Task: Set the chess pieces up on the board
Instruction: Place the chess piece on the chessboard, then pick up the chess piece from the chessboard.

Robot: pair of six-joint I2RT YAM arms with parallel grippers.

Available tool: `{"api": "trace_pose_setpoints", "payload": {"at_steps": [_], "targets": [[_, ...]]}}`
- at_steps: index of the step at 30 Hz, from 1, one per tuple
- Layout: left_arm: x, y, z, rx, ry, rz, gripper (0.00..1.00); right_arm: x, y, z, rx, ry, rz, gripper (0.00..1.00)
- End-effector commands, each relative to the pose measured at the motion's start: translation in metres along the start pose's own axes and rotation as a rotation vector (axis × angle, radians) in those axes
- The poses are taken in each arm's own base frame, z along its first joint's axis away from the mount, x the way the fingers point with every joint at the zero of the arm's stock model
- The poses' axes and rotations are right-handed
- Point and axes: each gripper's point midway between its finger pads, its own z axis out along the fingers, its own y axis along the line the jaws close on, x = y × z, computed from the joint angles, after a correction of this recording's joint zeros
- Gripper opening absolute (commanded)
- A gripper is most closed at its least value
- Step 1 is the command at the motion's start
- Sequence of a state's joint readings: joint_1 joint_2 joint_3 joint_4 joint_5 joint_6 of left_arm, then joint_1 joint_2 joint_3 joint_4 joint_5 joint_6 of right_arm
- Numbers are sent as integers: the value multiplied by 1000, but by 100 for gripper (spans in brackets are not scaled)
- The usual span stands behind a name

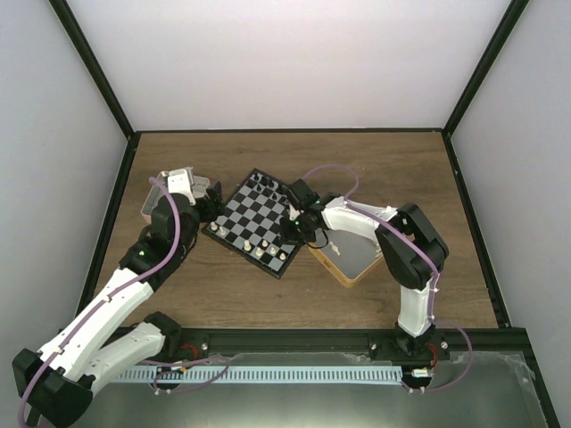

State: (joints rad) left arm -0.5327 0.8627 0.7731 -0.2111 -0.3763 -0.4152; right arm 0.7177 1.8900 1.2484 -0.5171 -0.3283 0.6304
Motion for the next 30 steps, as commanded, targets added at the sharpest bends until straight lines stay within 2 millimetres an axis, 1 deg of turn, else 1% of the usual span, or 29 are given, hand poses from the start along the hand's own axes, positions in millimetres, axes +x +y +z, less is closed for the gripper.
{"api": "trace_pose_setpoints", "payload": {"at_steps": [1, 8, 14, 17, 23, 30], "targets": [[-2, 0, 1, 6, -15, -8, 82, -8, 10, -5, -2, -23, -32, 14], [-1, 0, 1, 6, -11, -7, 82, -14, 17, -10, -26, -53, -41, 18], [-2, 0, 1, 6, -13, -8, 82, -14, 14, -10, -14, -63, -46, 19], [-1, 0, 1, 7, -12, -8, 82, -13, 10, -9, 27, -77, -80, 21], [-1, -1, 1, 9, -10, -8, 82, -10, 4, -1, 132, -82, -144, 25], [-1, 0, 0, 8, -12, -9, 82, -16, -4, 2, 233, -100, -159, 25]]}}
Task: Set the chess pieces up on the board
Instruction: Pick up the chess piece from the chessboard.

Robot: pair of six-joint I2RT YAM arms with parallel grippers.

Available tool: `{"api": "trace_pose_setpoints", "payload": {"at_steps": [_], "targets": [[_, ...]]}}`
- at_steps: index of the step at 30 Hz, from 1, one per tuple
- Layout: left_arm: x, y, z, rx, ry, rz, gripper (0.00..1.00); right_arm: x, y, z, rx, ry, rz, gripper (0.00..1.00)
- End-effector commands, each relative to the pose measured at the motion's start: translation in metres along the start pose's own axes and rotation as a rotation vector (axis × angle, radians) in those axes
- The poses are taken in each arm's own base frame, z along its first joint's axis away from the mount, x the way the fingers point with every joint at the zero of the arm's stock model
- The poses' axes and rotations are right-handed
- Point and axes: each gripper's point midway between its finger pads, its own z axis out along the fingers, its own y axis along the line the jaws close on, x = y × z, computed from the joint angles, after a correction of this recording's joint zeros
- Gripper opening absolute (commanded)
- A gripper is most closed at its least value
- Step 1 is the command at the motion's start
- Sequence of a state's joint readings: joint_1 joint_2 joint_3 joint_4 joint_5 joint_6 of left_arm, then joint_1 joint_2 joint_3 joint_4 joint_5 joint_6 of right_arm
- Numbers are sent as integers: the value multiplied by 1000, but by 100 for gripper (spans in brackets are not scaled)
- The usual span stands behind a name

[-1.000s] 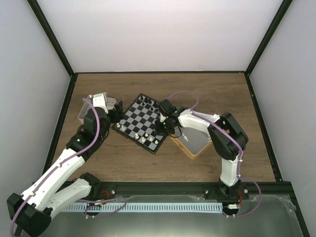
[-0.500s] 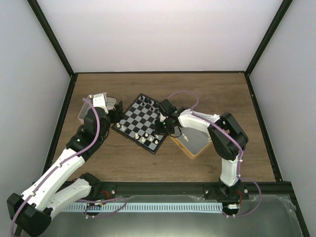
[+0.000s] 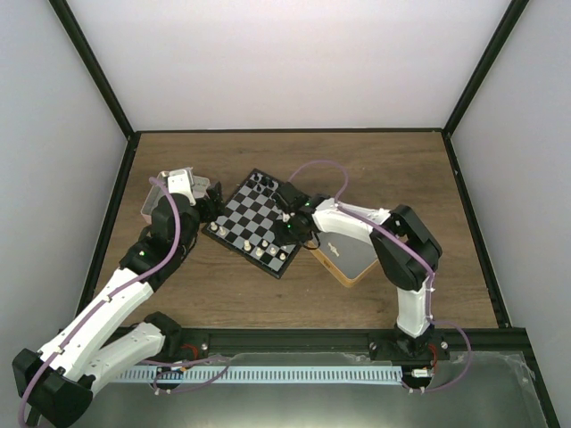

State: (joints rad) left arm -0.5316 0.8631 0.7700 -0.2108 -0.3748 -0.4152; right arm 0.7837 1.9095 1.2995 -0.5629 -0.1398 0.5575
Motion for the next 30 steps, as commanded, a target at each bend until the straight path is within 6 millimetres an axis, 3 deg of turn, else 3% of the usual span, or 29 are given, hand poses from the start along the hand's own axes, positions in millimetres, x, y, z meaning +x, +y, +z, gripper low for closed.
{"api": "trace_pose_setpoints", "payload": {"at_steps": [1, 20, 30], "targets": [[-2, -1, 0, 8, -15, -9, 82, -11, -4, 0, 97, -30, -39, 25], [-1, 0, 1, 9, -10, -9, 82, 1, -8, 5, 197, 12, -55, 24], [-2, -2, 0, 14, -13, -9, 82, -10, -2, 1, 172, -49, -15, 13]]}}
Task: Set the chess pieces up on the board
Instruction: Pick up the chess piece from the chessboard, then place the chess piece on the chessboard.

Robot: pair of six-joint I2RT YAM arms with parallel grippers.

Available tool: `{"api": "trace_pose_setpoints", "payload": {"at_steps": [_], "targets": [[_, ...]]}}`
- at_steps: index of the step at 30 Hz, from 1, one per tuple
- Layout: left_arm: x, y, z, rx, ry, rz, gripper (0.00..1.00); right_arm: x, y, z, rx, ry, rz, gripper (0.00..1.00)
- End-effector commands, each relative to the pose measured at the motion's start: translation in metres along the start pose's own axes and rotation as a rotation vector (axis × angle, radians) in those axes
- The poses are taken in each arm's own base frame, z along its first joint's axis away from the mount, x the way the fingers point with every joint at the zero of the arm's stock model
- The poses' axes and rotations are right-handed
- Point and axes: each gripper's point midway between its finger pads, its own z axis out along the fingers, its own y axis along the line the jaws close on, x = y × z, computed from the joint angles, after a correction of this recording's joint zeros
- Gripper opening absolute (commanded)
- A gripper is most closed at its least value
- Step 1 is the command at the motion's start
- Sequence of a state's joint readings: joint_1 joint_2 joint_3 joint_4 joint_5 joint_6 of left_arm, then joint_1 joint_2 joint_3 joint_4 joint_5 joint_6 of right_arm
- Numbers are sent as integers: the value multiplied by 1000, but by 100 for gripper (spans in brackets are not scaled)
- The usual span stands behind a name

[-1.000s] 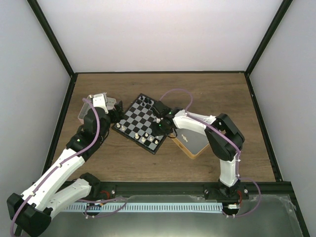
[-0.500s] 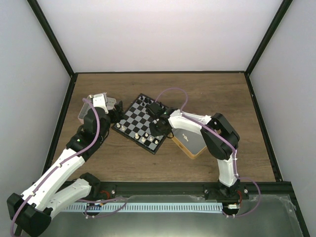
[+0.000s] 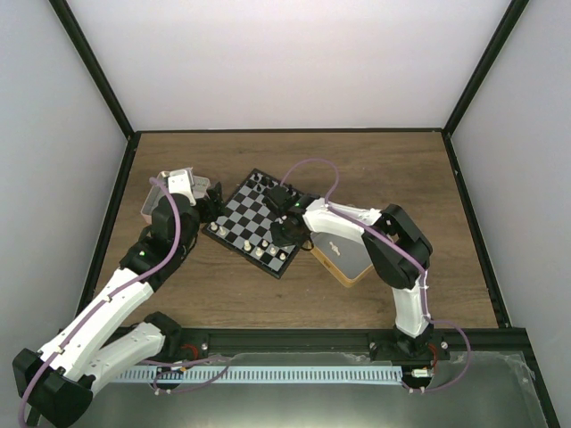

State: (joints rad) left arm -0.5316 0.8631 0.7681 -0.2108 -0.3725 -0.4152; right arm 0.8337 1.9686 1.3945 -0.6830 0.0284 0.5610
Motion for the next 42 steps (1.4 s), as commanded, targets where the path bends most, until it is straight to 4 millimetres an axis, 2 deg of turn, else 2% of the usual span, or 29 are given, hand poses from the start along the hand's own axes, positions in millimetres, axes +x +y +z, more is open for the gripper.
{"api": "trace_pose_setpoints", "payload": {"at_steps": [1, 6, 11, 16, 19, 23, 28, 32, 36, 42], "targets": [[-3, -2, 0, 15, -13, -10, 82, -13, 8, -7, -13, -64, 43, 13], [-2, -9, 1, 49, -1, -7, 82, -41, 18, -34, -114, -212, 166, 13], [1, -27, -2, 160, 15, -16, 82, -70, 23, -84, -277, -374, 339, 14], [14, -58, -9, 363, 44, -43, 84, -84, 40, -131, -524, -435, 481, 15], [27, -75, -14, 496, 74, -88, 87, -83, 55, -148, -672, -405, 570, 15], [44, -90, -19, 614, 136, -197, 92, -75, 69, -160, -838, -332, 666, 14], [61, -89, -15, 608, 233, -351, 89, -70, 71, -172, -921, -295, 744, 14], [78, -87, -8, 585, 299, -440, 81, -71, 68, -184, -951, -312, 783, 14], [91, -95, -4, 618, 370, -480, 67, -71, 69, -191, -985, -305, 799, 14], [86, -104, -6, 673, 362, -479, 55, -69, 76, -194, -1027, -267, 797, 14]]}}
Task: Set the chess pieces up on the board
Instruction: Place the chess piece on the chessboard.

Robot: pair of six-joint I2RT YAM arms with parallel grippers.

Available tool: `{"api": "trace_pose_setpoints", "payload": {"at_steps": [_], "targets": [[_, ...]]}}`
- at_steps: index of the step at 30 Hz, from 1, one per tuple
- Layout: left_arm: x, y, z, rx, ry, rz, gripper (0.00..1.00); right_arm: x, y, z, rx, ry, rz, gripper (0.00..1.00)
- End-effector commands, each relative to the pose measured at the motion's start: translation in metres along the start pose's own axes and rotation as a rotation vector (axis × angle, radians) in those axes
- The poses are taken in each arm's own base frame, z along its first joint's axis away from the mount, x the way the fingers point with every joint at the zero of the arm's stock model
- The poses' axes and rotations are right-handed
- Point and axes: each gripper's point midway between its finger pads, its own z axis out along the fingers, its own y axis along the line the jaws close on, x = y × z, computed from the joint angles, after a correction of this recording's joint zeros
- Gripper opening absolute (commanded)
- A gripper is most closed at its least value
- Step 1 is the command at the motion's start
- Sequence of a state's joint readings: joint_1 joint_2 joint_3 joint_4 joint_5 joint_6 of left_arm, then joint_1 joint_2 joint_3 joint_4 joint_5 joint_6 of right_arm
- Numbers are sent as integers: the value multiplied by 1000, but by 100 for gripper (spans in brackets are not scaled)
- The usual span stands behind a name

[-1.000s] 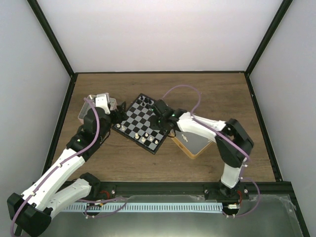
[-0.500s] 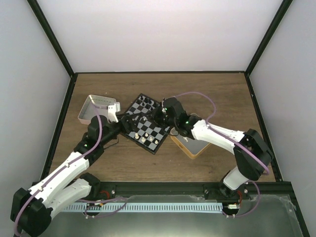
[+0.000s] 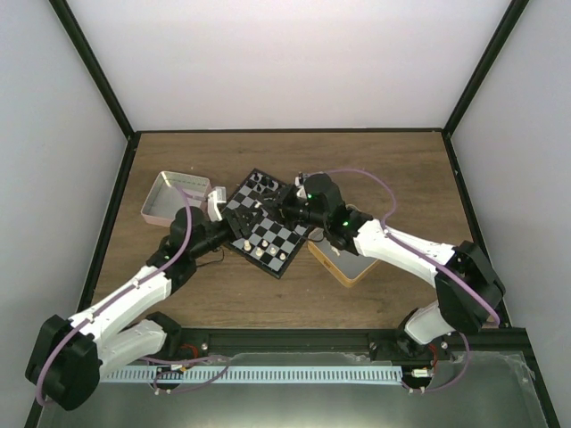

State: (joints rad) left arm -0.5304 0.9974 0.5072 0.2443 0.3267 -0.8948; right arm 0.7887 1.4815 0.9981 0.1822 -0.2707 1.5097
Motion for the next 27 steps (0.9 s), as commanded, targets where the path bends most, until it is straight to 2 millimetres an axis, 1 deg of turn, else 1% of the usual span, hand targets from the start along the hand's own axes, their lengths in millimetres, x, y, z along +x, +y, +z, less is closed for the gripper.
{"api": "trace_pose_setpoints", "payload": {"at_steps": [1, 6, 11, 15, 18, 21, 22, 27], "targets": [[-7, -22, -3, 98, -19, 8, 53, 4, 10, -4, -45, 27, 32, 14], [-11, -24, -7, 103, -47, 24, 46, 7, 10, -4, -48, 41, 34, 14], [-17, -30, -12, 119, -85, 39, 35, 9, 10, -3, -56, 59, 35, 14], [-17, -31, -11, 127, -80, 42, 28, 11, 10, -1, -58, 67, 33, 14], [-12, -26, -6, 124, -55, 33, 27, 12, 10, -1, -67, 77, 34, 14], [-10, -25, -6, 124, -53, 32, 26, 13, 11, 0, -73, 84, 31, 14], [-11, -26, -7, 126, -57, 35, 24, 14, 11, 0, -72, 87, 29, 14], [-13, -27, -9, 128, -72, 54, 6, 16, 8, 3, -64, 103, 7, 14]]}}
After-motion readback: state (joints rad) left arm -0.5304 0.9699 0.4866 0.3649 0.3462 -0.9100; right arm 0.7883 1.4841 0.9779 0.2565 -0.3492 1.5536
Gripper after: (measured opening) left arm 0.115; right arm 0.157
